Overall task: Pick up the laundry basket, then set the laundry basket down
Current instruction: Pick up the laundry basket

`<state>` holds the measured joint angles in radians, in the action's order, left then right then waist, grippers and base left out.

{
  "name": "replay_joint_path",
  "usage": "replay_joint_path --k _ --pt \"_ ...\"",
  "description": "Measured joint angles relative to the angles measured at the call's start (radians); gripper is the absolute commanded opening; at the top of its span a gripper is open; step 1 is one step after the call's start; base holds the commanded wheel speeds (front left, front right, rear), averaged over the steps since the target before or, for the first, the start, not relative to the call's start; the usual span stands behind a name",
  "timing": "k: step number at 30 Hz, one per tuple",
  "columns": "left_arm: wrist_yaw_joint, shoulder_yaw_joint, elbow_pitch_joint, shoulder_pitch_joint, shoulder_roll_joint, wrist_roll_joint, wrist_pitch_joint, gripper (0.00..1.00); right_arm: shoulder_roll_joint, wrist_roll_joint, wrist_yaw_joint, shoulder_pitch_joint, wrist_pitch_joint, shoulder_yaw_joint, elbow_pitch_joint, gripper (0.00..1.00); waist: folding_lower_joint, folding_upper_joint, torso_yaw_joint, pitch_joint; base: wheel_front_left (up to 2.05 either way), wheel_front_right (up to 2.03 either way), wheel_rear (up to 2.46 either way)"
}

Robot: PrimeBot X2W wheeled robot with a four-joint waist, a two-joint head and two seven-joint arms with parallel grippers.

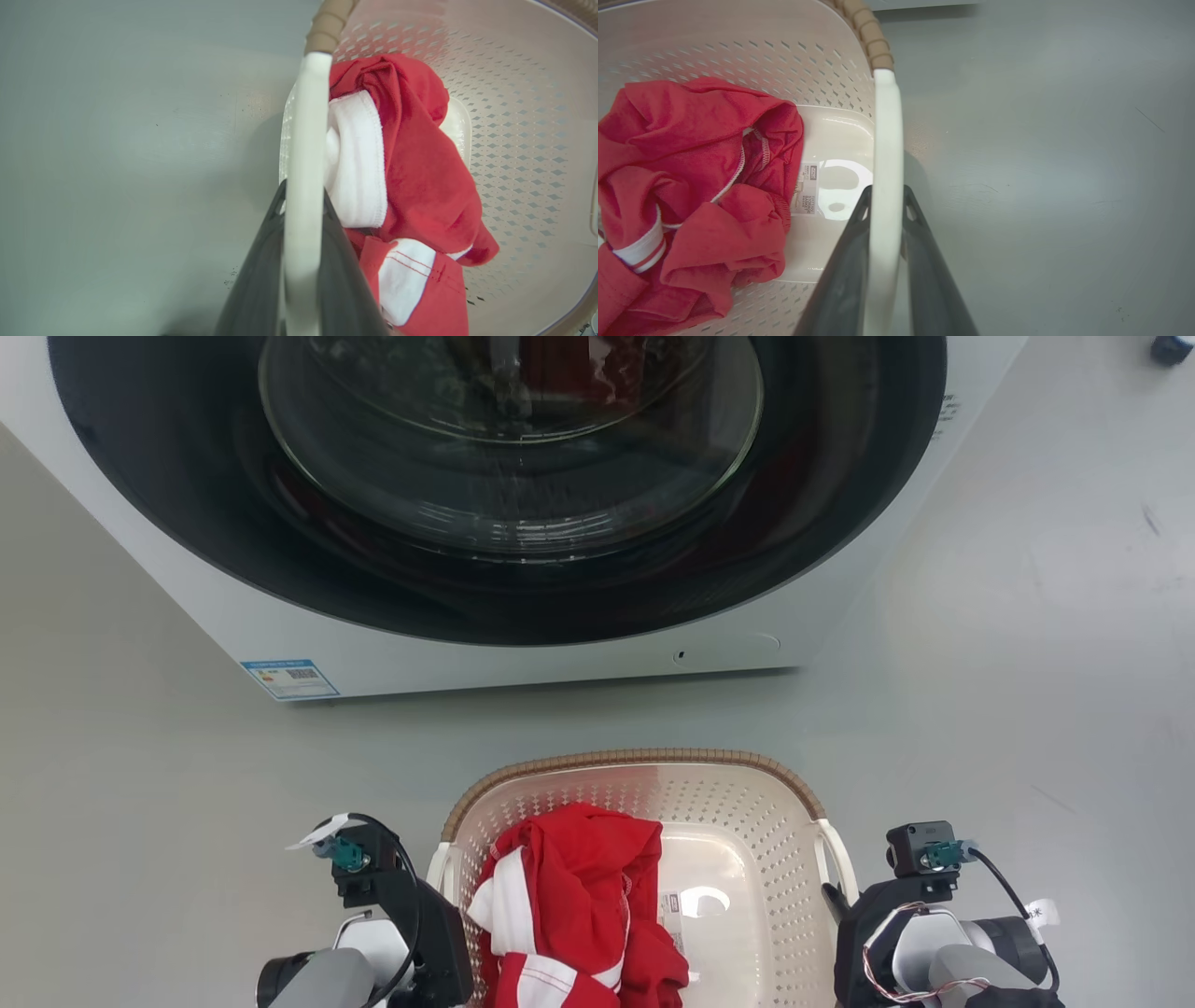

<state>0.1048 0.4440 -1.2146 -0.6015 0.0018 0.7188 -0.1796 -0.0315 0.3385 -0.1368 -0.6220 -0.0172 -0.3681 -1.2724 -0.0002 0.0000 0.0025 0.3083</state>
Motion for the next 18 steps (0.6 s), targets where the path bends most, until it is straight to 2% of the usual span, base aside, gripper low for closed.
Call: replay_joint_path --k 9,18 --pt "-0.017 0.038 0.001 0.037 0.001 0.044 -0.051 0.00 0.002 0.033 0.000 0.041 0.034 -0.013 -0.002 0.00 0.0000 0.0000 0.000 -0.106 0.00 0.00 0.00" --pt "-0.030 0.075 -0.001 0.070 0.012 0.086 -0.109 0.00 0.002 0.097 0.000 0.103 0.079 -0.070 0.037 0.00 0.0001 0.0000 0.008 -0.210 0.00 0.00 0.00"
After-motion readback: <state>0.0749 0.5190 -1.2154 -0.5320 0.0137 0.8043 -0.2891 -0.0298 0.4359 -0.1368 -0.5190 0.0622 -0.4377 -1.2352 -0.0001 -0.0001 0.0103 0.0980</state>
